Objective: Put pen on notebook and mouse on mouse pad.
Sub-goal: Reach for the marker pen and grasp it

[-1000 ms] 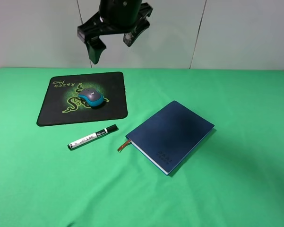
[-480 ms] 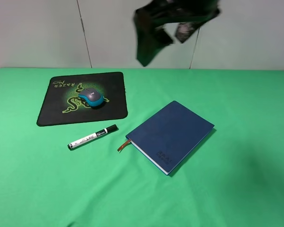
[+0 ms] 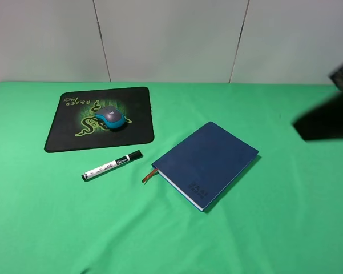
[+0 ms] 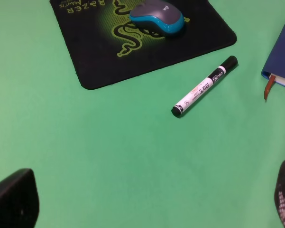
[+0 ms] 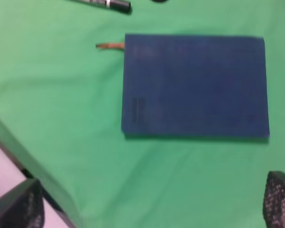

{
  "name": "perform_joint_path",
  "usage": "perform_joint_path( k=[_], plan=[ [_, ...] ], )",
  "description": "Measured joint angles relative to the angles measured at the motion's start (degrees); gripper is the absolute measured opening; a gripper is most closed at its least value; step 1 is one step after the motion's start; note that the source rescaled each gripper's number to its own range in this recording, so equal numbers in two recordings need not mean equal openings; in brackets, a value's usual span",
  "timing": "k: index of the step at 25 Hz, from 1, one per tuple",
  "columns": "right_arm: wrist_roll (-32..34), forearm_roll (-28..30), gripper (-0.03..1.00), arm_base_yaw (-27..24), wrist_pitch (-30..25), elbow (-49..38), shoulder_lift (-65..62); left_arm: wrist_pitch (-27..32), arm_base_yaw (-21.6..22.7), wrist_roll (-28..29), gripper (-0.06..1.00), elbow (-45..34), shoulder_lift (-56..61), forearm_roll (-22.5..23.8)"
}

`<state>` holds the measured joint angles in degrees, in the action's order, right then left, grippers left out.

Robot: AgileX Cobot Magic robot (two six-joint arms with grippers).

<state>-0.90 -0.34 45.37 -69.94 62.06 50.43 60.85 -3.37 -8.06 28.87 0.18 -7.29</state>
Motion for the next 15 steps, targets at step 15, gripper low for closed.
perform_joint_path(
  k=[15],
  plan=[
    [0.00,0.00,1.00,-9.59,-0.14,-20.41,-32.47,0.00,0.00,0.00,1.00,0.00,0.00,0.00]
  ],
)
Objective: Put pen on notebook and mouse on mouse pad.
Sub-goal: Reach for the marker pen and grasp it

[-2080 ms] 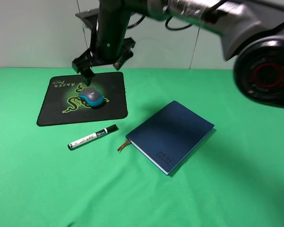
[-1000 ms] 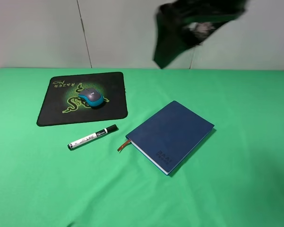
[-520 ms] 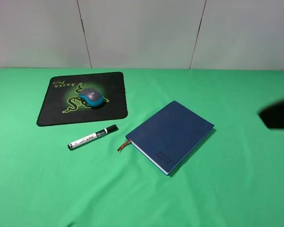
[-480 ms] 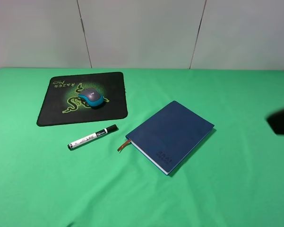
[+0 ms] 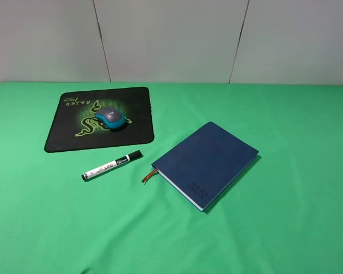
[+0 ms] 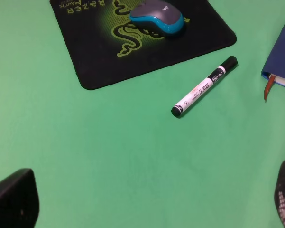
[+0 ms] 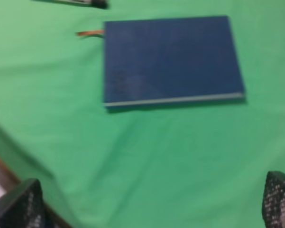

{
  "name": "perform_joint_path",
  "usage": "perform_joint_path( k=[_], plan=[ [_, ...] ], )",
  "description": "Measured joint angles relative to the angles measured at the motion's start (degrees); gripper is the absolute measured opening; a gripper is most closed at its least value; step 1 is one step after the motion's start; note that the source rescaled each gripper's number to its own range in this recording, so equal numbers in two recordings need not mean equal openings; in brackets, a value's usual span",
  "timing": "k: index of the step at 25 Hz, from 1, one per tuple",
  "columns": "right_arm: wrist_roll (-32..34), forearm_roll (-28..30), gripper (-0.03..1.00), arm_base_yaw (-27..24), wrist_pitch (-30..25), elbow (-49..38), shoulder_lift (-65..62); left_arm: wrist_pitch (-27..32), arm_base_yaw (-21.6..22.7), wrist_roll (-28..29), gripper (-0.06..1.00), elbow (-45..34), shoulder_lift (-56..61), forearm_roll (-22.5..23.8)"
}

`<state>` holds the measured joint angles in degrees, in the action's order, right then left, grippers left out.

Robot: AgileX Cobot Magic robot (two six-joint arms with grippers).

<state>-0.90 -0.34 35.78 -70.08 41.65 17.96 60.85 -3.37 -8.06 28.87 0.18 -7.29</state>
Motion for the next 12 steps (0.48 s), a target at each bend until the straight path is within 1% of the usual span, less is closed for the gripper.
perform_joint_path(
  k=[3,7,12],
  plan=[
    [0.00,0.00,1.00,-6.95,0.07,-3.36,-3.19,0.00,0.00,0.00,1.00,0.00,0.00,0.00],
    [0.00,0.00,1.00,-15.66,2.70,-7.79,-8.21,0.00,0.00,0.00,1.00,0.00,0.00,0.00],
    [0.00,0.00,1.00,-23.13,6.52,-11.12,-16.42,0.00,0.00,0.00,1.00,0.00,0.00,0.00]
  ],
)
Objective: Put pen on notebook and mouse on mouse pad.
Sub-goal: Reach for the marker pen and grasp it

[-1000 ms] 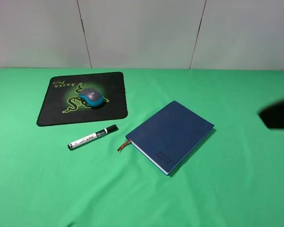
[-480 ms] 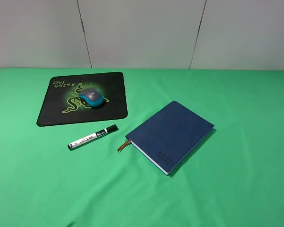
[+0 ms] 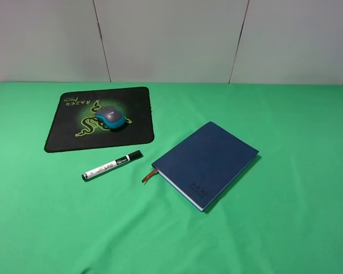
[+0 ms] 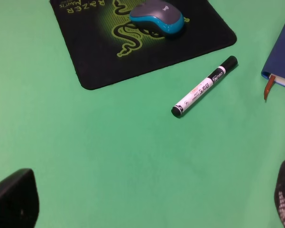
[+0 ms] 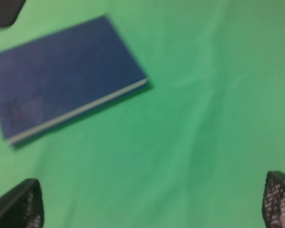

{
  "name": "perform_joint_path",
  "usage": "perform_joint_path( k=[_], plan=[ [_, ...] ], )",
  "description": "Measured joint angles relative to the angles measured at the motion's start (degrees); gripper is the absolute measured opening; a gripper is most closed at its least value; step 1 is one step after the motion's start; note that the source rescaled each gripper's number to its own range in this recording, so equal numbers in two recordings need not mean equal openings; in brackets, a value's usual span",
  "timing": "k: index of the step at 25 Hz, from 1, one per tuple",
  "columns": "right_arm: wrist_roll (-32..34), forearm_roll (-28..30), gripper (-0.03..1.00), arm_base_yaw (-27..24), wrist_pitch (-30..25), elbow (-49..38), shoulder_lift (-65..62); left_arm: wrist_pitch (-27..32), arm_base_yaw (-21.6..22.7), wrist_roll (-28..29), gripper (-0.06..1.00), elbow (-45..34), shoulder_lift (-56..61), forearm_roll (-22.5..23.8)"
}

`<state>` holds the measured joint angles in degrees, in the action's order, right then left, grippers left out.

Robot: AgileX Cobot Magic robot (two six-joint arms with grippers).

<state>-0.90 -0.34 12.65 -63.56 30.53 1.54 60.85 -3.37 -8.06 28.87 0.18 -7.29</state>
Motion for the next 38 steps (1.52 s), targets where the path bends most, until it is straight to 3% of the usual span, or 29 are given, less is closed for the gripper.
perform_joint_path(
  k=[6,22,38],
  plan=[
    [0.00,-0.21,1.00,-4.14,0.72,-0.04,-1.79,0.00,0.00,0.00,1.00,0.00,0.00,0.00],
    [0.00,2.75,1.00,-4.13,4.72,-2.33,-1.79,0.00,0.00,0.00,1.00,0.00,0.00,0.00],
    [0.00,2.75,1.00,-4.13,5.21,-2.33,-1.79,0.00,0.00,0.00,1.00,0.00,0.00,0.00]
  ],
)
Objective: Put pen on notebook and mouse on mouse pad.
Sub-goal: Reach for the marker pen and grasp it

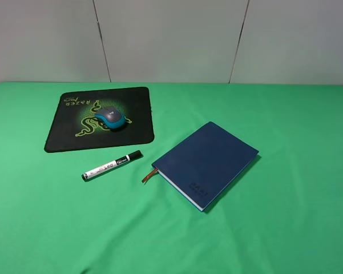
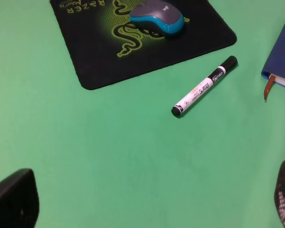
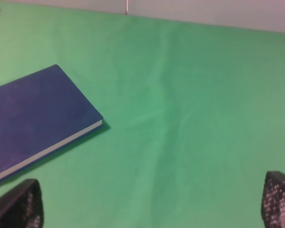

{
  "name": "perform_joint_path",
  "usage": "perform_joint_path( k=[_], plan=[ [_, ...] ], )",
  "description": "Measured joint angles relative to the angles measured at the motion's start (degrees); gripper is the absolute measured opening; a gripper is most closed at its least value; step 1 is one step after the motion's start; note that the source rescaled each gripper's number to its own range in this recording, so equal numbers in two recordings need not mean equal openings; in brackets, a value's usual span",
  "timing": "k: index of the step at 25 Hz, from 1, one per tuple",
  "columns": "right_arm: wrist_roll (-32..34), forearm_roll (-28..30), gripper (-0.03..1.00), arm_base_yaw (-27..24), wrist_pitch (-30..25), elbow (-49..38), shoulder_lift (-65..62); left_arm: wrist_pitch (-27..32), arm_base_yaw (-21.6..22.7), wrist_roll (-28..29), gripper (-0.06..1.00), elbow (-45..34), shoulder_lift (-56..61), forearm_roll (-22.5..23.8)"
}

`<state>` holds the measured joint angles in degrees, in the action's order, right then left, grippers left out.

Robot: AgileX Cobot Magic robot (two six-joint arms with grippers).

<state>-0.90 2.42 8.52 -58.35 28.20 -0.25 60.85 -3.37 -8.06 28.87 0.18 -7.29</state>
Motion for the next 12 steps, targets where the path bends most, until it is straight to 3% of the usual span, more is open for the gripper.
perform_joint_path(
  k=[12],
  plan=[
    [0.00,0.00,1.00,-4.43,0.02,0.00,0.00,0.00,0.00,0.00,1.00,0.00,0.00,0.00]
  ],
)
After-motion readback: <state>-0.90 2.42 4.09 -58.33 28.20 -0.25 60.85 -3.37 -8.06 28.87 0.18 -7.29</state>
